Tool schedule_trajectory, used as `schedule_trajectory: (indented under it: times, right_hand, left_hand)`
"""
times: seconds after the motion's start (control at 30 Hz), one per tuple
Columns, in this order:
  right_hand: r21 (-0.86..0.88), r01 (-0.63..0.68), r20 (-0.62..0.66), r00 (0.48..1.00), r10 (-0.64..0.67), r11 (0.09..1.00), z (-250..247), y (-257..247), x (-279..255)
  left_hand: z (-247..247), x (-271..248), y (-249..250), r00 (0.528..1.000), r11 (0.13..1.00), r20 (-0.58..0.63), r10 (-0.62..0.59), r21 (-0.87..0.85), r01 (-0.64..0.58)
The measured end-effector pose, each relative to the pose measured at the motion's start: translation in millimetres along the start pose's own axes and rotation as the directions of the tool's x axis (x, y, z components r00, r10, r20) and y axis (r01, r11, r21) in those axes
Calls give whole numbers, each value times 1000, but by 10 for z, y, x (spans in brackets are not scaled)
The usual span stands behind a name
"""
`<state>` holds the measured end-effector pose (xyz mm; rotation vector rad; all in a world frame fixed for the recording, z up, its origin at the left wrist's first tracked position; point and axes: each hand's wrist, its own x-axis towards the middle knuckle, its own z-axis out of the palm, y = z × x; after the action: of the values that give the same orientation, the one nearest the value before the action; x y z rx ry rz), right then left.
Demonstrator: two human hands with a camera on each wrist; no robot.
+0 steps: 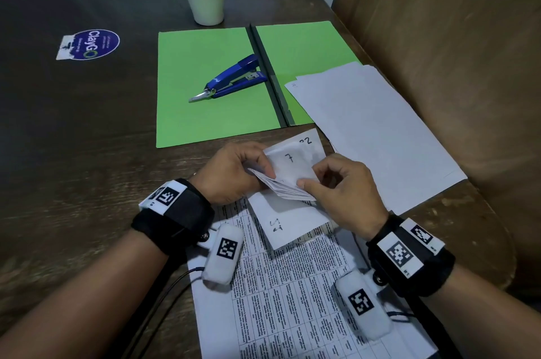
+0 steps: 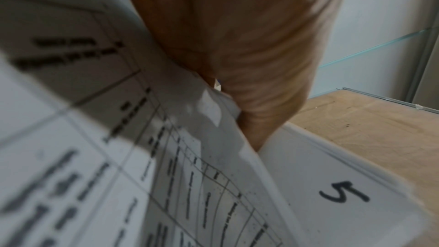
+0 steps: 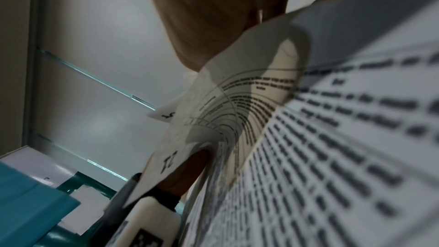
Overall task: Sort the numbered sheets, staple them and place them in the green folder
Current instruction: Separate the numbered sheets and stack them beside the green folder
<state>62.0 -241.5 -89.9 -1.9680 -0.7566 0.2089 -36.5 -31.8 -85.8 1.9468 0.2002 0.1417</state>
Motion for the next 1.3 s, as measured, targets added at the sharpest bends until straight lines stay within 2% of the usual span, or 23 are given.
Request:
schedule_trajectory:
  times: [0.27,0.47,0.63,0.93,1.03,1.1,1.13,1.3]
  right_hand:
    - [-67,145,36,989,-143,987,15,30,-11]
    - [15,92,19,996,-92,996,24,53,-24]
    - [29,103,78,991,-105,994,14,21,-35]
    - [125,106,136,983,-123,987,-20,-126,-70]
    - [169,-5,30,1000,-1,986,-18,-108,-33]
    - [78,-75,-73,994,81,994,-22,-3,12]
    - [30,-102,-82,991,104,994,-19,38,26]
    - [-66,-63,-75,996,58,996,18,28,16]
  left_hand:
    - [9,-17,8,1000,1000,-29,-3,-1,3]
    - [17,-19,-10,999,1000,-39,-20,-12,19]
    - [7,-15,-16,994,995,-74,-82,-59,78]
    - [-2,-5,-44,999,999,-24,-31,16,32]
    - [-8,-20,-16,1000,1000,-8,-13,0,13]
    - [-13,-26,-5,1000,1000,9,2,0,-2]
    - [-14,-24,0,1000,1000,11,2,2,-2]
    - [-11,-26,-5,1000,1000,11,-3,0,3]
